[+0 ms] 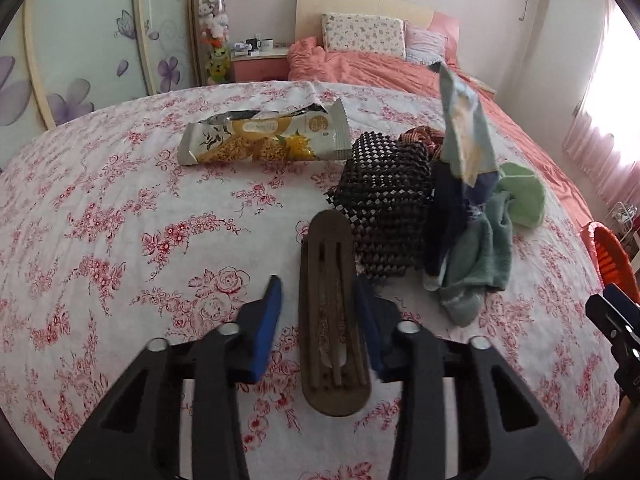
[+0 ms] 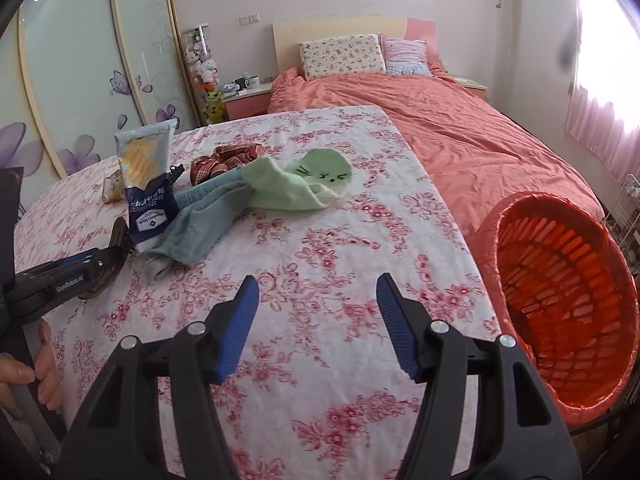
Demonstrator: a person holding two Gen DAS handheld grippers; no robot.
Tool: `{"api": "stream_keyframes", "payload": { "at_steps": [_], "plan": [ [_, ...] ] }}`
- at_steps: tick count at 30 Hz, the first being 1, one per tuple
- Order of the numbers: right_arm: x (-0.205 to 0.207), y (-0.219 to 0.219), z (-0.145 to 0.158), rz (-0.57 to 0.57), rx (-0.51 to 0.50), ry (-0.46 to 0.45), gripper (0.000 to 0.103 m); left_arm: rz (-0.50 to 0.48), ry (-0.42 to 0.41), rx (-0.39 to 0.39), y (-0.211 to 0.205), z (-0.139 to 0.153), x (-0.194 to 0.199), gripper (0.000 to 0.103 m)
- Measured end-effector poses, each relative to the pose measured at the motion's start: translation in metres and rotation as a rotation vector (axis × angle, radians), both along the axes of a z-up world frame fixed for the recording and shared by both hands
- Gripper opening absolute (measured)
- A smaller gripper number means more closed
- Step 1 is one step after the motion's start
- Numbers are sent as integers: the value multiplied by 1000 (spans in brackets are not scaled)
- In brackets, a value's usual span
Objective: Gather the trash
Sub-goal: 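Return both tools to the table and grasp the brown comb with the left gripper, then lift the brown comb with the left gripper while the right grasps the cracker bag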
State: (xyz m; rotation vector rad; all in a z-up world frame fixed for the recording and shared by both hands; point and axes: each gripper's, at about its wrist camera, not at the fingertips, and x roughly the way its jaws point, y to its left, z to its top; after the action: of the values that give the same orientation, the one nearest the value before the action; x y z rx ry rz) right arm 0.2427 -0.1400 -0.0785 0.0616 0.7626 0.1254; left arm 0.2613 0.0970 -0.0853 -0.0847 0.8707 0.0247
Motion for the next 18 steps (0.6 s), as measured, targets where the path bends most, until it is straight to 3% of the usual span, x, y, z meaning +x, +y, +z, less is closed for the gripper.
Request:
{"api": "stream_keyframes", "payload": {
  "at_steps": [7, 10, 18],
  "plan": [
    [9, 21, -2, 30, 17, 13, 60, 71, 3, 59, 35, -1, 0, 29],
    [15, 37, -1, 64, 37, 14, 60, 112, 5, 36, 65, -3, 1, 31],
    [32, 90, 17, 157, 117, -26, 60, 114, -1, 0, 71, -5, -5, 33]
  ]
}}
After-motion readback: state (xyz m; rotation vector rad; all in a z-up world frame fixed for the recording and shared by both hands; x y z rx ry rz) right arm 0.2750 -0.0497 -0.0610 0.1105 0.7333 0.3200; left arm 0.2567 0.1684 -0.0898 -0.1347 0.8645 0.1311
